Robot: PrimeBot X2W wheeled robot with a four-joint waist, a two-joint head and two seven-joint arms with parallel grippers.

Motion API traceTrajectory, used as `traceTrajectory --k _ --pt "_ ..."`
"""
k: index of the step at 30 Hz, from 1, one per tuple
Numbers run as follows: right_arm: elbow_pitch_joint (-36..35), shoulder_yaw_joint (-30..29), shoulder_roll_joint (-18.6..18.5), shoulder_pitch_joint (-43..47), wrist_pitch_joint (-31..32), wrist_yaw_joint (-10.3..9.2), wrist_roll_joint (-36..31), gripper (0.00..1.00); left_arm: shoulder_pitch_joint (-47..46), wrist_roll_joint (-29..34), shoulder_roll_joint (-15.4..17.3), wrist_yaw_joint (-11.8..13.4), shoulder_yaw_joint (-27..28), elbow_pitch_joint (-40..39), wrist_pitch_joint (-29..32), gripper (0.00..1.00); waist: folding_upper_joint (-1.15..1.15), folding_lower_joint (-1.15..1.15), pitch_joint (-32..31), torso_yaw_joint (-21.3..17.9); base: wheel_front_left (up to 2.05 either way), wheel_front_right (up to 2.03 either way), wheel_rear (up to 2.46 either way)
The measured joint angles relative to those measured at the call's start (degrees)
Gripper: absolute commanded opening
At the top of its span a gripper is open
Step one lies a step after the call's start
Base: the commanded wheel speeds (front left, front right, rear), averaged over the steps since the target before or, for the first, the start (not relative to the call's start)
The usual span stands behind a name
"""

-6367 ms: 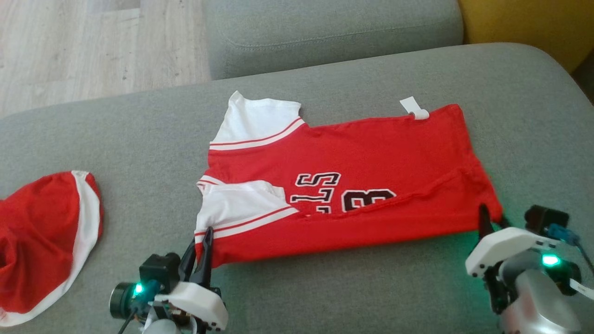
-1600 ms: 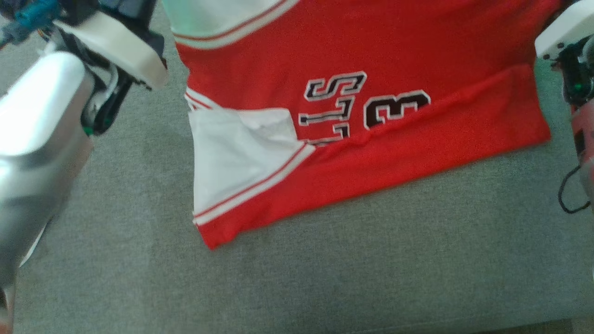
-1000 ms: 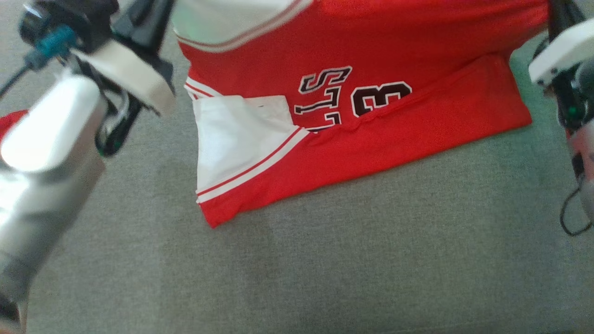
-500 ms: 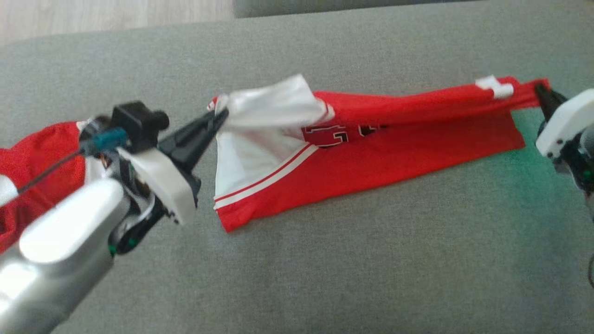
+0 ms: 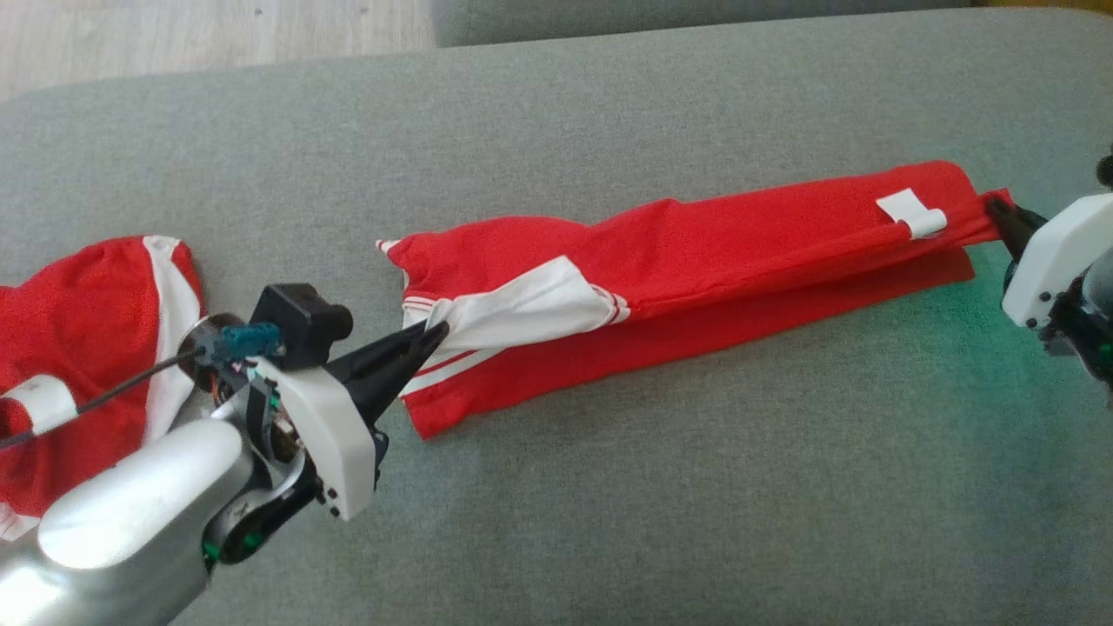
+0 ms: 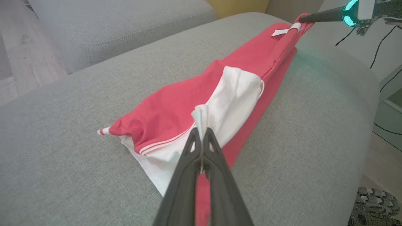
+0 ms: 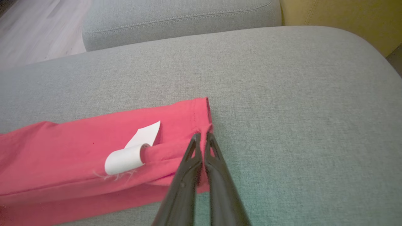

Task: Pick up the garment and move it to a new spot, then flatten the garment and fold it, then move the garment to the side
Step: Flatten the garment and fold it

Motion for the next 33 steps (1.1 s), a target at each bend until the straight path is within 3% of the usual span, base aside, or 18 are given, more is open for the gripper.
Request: traceTrajectory --k 12,13,14,15,18,23,28,33 --pt "1.8 3.7 0.4 -0.2 -1.7 0.0 -2.3 0.0 0.0 2.5 -1.5 -1.0 -2.9 5.3 0.4 0.0 0.0 0.01 3.5 -0.5 0.0 0.0 0.0" --pt "2.3 3.9 0.4 -0.2 -1.8 0.0 -2.3 0.29 0.0 2.8 -1.8 -1.2 -3.0 6.0 0.4 0.0 0.0 0.01 3.6 -0.6 0.0 0.0 0.0" --pt "2.6 3.9 0.4 -0.2 -2.1 0.0 -2.3 1.0 0.0 3.1 -2.1 -1.2 -3.0 6.6 -0.1 0.84 0.0 0.01 3.7 -0.6 0.0 0.0 0.0" --pt "3.0 3.9 0.6 -0.2 -2.4 0.0 -2.3 1.0 0.0 3.4 -2.5 -1.1 -3.0 7.2 -0.7 1.0 0.0 0.01 3.7 -0.6 0.0 0.0 0.0" --pt "3.7 3.6 0.9 -0.2 -3.8 0.0 -2.0 1.0 0.0 3.4 -3.4 -0.1 -2.8 8.5 -2.8 1.0 0.0 0.01 3.1 -0.8 0.0 0.0 0.0" --pt "2.7 0.4 1.1 -0.3 -10.4 -0.01 0.4 1.0 0.1 3.8 -4.7 4.7 1.4 9.9 -10.9 1.0 0.0 0.0 1.7 -1.0 0.0 0.0 0.0" --pt "-1.5 -3.9 2.3 -0.3 -21.3 -0.01 0.9 1.0 1.8 1.1 -7.0 10.8 10.0 9.6 -21.9 1.0 0.0 0.0 0.0 -1.3 0.0 0.0 0.0" --pt "-6.0 -9.5 5.1 1.0 -29.6 -0.01 -1.4 1.0 8.9 1.8 -11.6 15.7 23.1 5.5 -24.0 1.0 0.0 0.0 -1.7 -1.7 0.0 0.0 0.0"
